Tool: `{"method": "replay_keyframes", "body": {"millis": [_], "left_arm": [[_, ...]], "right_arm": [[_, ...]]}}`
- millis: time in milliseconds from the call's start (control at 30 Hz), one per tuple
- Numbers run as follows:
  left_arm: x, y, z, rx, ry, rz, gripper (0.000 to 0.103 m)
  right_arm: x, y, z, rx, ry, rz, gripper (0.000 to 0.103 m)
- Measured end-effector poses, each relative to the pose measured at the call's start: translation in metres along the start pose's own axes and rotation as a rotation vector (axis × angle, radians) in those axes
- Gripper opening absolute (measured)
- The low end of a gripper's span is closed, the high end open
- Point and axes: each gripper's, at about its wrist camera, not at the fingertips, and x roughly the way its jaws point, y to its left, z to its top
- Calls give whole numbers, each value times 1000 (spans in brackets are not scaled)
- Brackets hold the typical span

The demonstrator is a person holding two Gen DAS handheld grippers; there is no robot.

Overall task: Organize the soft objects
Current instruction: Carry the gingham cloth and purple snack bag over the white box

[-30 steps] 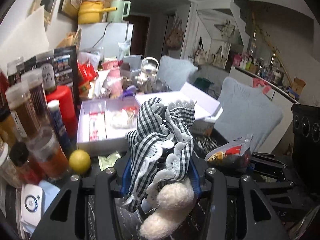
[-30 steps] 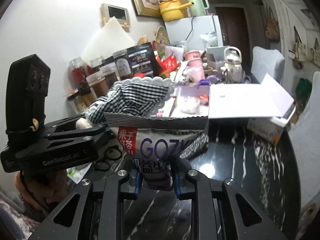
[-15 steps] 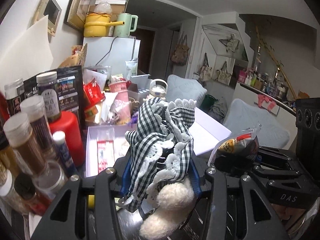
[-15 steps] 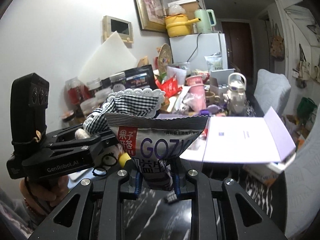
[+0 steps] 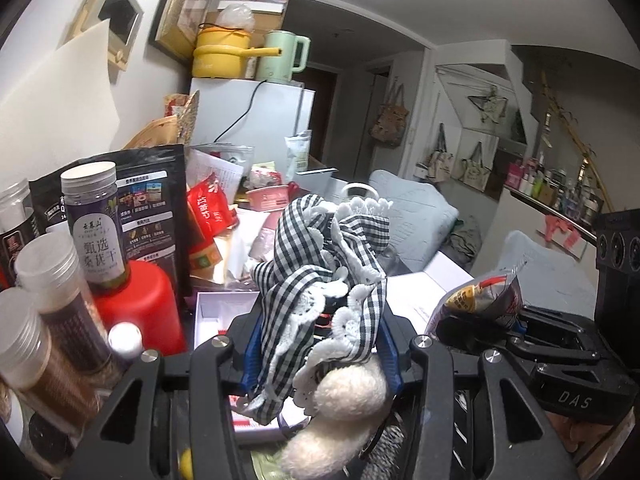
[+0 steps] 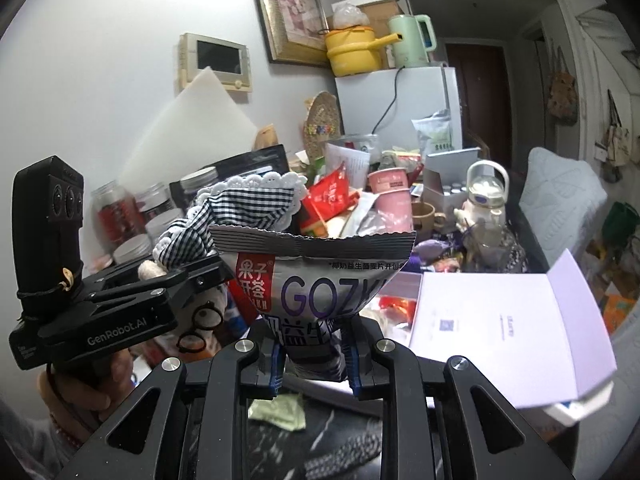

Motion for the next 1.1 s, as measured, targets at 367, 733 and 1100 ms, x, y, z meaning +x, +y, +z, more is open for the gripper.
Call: {"method": "replay_keyframes", "body": {"millis": [367, 733, 1100], "left_arm": [[61, 22, -1, -19, 52, 58, 47], [106, 40, -26, -31, 167, 118, 47], [145, 51, -51, -31, 294, 178, 47]], "right_arm": [[65, -26, 5, 53, 69, 11, 24], [121, -48, -11, 106, 181, 0, 24], [162, -56, -34, 117, 305, -3, 24]]}}
